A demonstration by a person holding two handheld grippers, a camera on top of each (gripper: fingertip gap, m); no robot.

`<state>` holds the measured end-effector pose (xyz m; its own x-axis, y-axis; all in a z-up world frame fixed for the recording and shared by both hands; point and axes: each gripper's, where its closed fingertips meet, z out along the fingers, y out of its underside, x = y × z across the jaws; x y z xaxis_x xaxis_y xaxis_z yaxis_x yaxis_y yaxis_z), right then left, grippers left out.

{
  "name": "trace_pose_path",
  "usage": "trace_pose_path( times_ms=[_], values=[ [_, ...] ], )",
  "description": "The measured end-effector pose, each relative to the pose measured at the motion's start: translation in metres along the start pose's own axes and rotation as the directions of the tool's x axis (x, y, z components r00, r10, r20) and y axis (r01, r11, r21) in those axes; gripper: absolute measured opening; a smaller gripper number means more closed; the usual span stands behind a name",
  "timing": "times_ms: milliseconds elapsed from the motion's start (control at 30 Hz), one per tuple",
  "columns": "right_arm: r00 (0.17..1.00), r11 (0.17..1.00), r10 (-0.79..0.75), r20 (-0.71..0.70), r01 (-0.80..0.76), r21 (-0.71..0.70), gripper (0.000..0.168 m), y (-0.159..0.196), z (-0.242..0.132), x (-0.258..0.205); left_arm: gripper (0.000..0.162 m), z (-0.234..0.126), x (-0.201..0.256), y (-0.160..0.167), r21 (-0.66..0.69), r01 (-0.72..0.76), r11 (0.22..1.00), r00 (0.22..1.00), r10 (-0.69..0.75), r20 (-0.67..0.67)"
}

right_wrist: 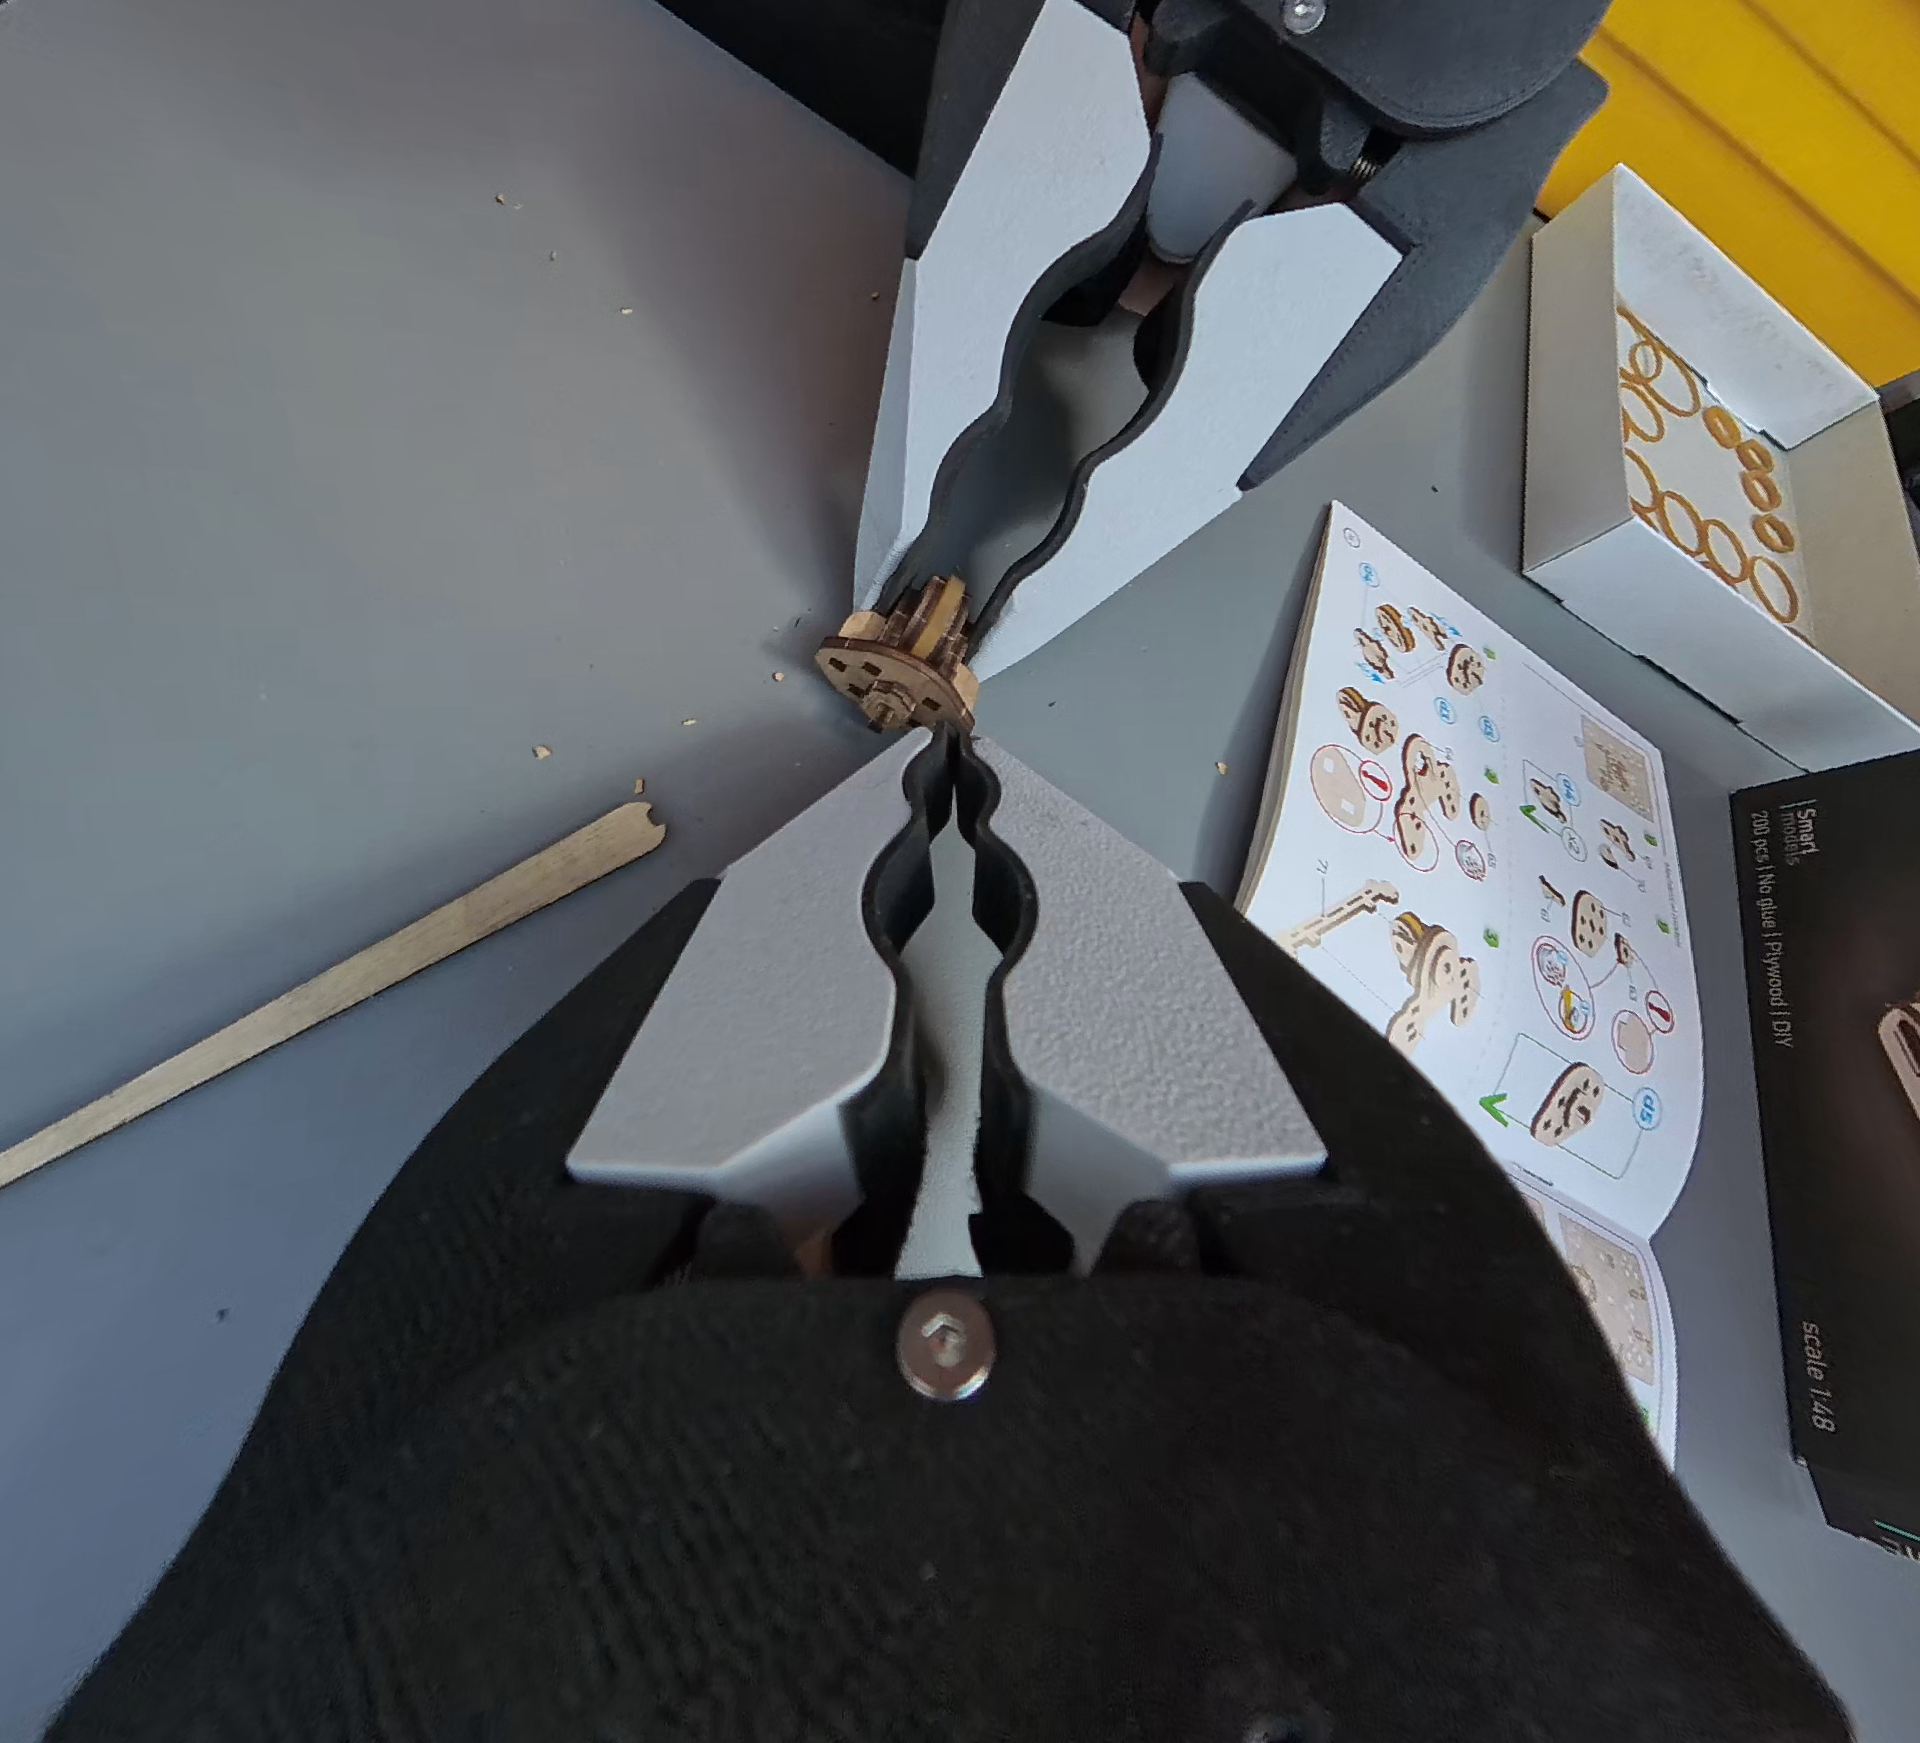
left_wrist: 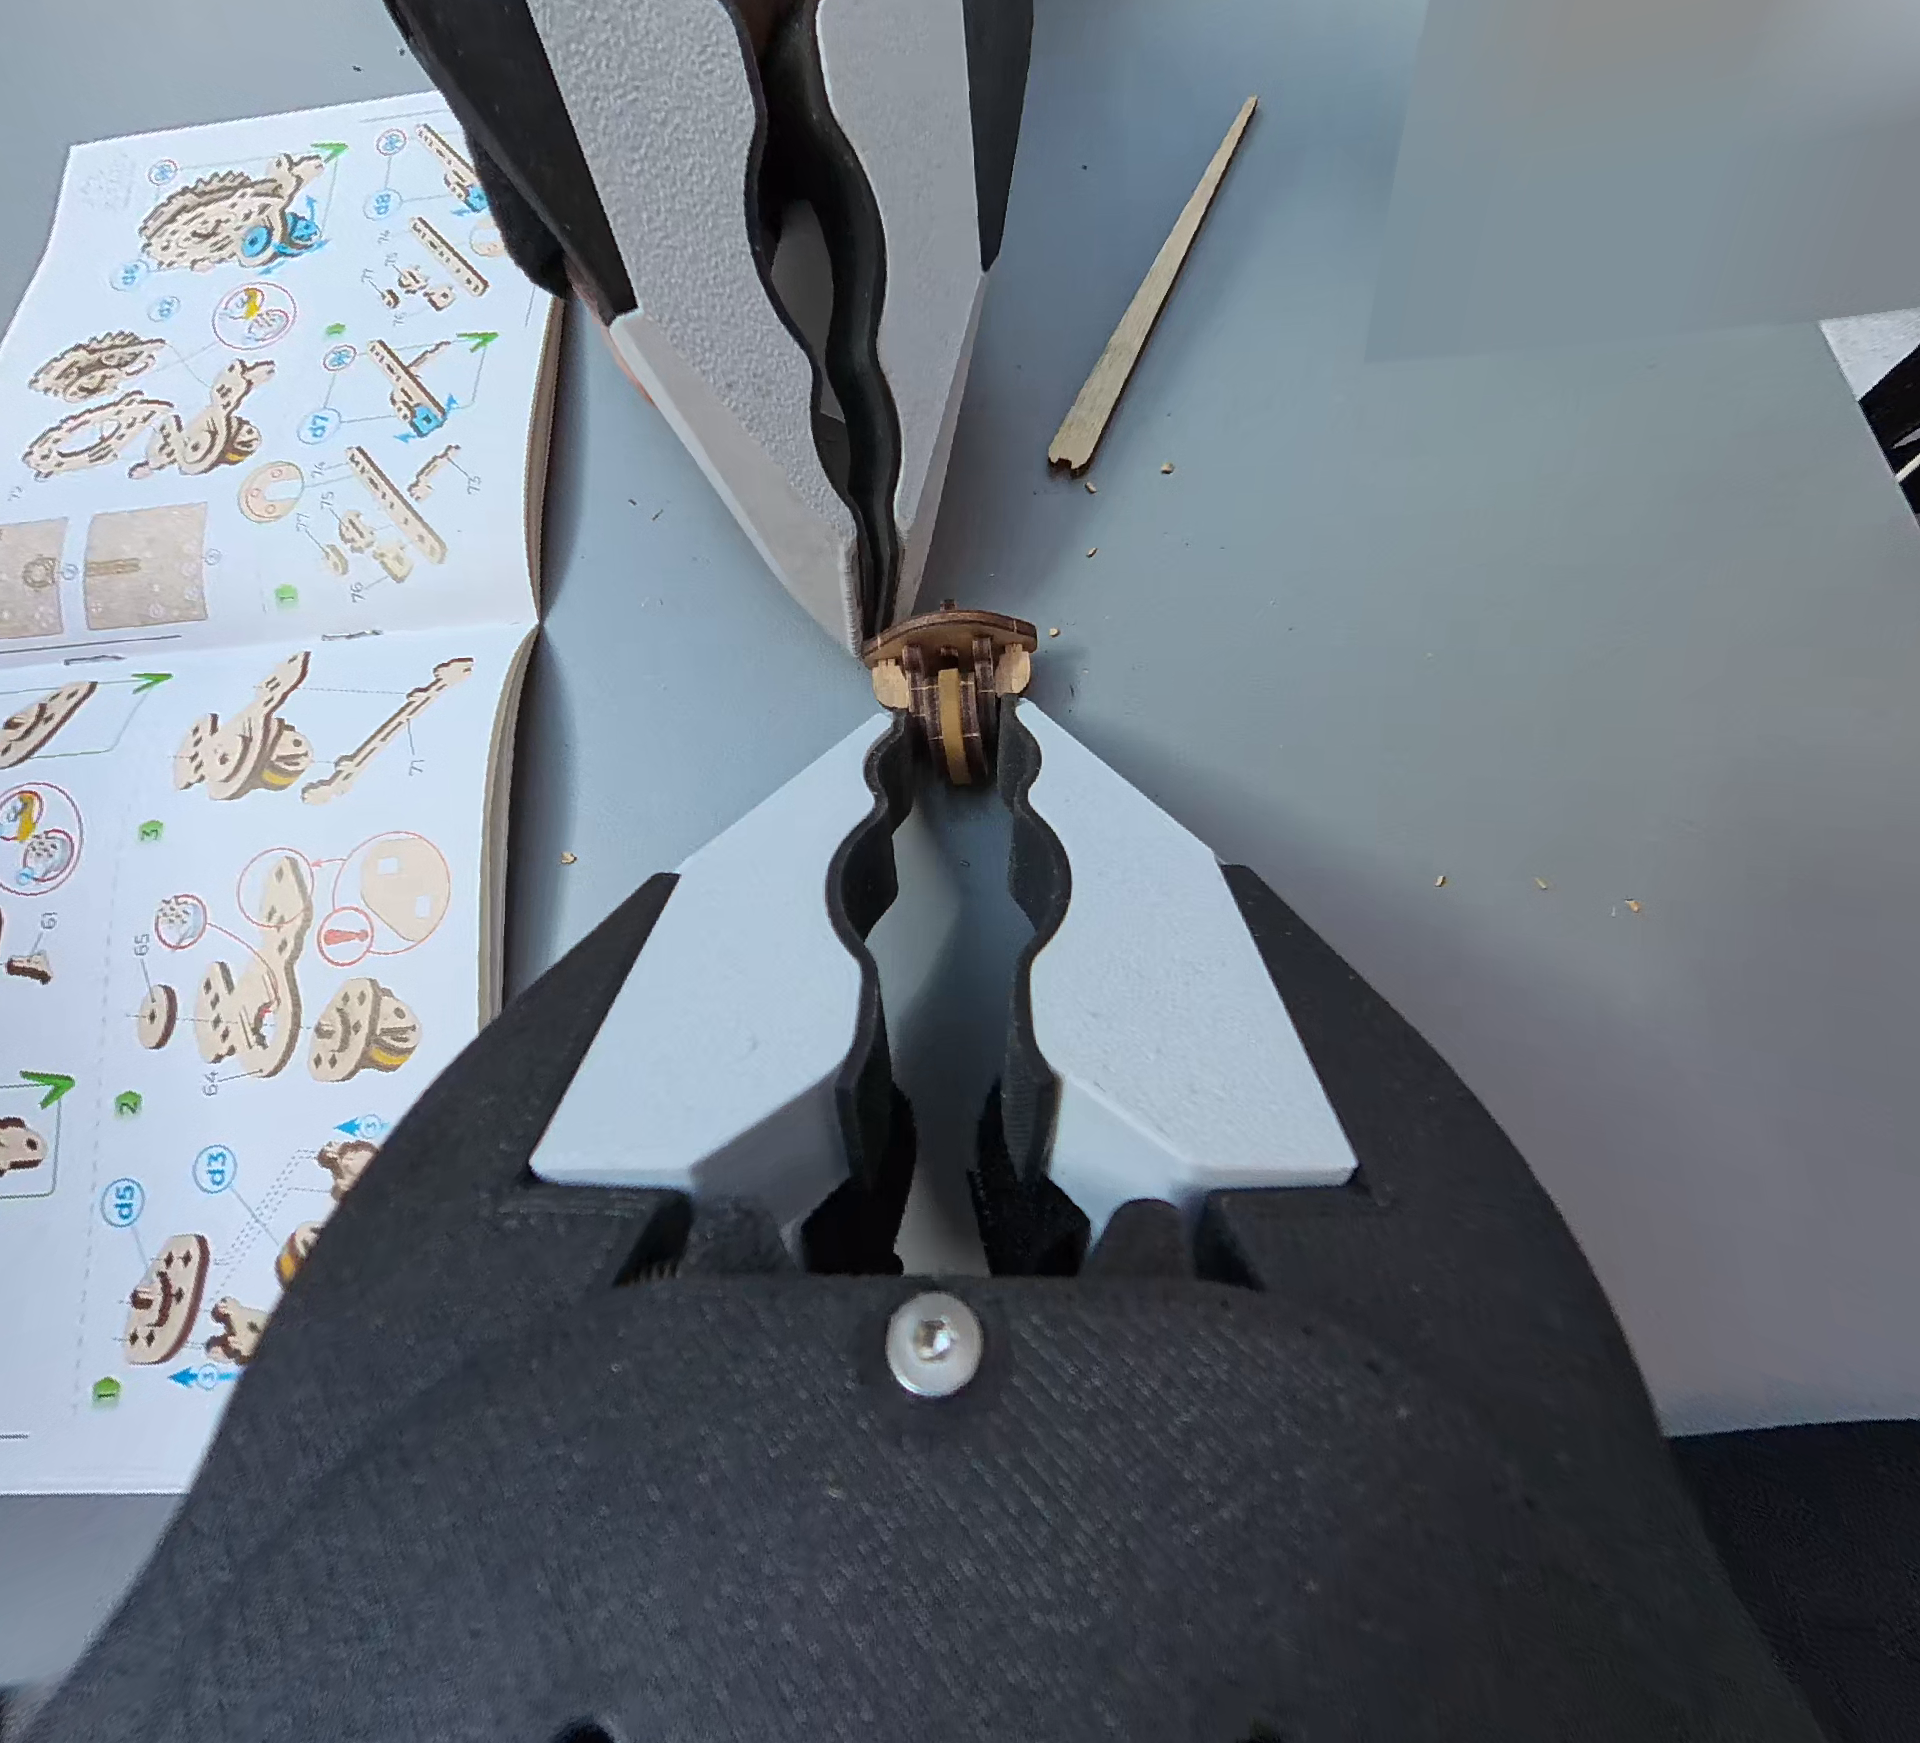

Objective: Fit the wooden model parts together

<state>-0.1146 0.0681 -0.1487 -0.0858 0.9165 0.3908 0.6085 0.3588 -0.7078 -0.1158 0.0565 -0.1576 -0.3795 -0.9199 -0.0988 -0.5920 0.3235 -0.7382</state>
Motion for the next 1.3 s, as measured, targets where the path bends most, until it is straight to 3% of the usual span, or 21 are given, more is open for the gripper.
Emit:
trace_pose_path(
  times_ms=[33,133,333,433,900,1100,1300],
  values=[
    [1.0,1.0,0.009,0.009,-0.009,0.0,0.0,0.0,0.0,0.0,0.014,0.0,0.0,0.001,0.002,0.01,1.0,1.0,-0.01,-0.002],
    [0.999,0.998,0.052,0.013,-0.051,-0.029,0.0,0.002,-0.001,0.002,0.014,0.0,0.0,0.001,0.015,0.045,0.999,0.999,-0.045,0.01],
    [0.975,0.971,0.217,0.051,-0.221,0.094,0.006,-0.018,-0.011,-0.001,0.014,-0.001,-0.005,0.002,0.01,0.05,0.999,0.997,-0.05,0.057],
    [0.975,0.975,0.218,0.035,-0.219,0.036,0.005,-0.007,-0.005,-0.003,0.014,-0.001,-0.006,0.002,0.009,0.054,0.998,0.997,-0.054,0.059],
    [0.965,0.963,0.263,0.014,-0.263,0.062,0.001,-0.013,-0.005,0.005,0.014,-0.001,-0.008,0.002,0.009,0.085,0.996,0.994,-0.085,0.061],
    [0.953,0.952,0.295,0.068,-0.299,0.058,0.001,-0.009,-0.006,0.003,0.014,0.0,-0.008,0.001,0.011,0.087,0.996,0.995,-0.087,0.053],
    [0.967,0.968,0.246,0.064,-0.248,0.029,0.0,-0.008,-0.006,0.001,0.013,0.0,-0.008,0.001,-0.007,0.086,0.996,0.994,-0.086,0.06]
  ],
)
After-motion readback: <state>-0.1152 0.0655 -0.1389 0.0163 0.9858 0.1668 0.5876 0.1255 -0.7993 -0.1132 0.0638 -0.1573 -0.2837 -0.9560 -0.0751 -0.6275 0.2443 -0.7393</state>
